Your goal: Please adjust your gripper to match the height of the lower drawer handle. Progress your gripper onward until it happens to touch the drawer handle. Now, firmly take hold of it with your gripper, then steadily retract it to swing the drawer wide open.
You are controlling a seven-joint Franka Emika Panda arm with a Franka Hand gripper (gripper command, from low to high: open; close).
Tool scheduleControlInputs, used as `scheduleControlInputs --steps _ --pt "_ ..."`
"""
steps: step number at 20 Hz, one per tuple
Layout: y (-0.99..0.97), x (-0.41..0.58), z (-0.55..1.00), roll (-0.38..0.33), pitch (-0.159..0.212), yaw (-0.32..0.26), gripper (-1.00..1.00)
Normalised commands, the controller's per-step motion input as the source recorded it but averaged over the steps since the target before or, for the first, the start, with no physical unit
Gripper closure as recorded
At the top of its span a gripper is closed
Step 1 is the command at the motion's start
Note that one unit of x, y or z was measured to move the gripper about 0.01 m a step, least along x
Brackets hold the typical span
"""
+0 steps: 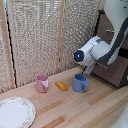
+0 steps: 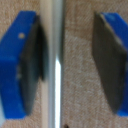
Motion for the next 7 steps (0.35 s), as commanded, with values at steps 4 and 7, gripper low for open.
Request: scheduleControlInputs --steps 4,7 --pt "0.11 0.087 0.40 0.013 -0.006 -0.063 -1.00" --pt "0.11 0.011 0.05 -0.009 0.000 0.011 -1.00"
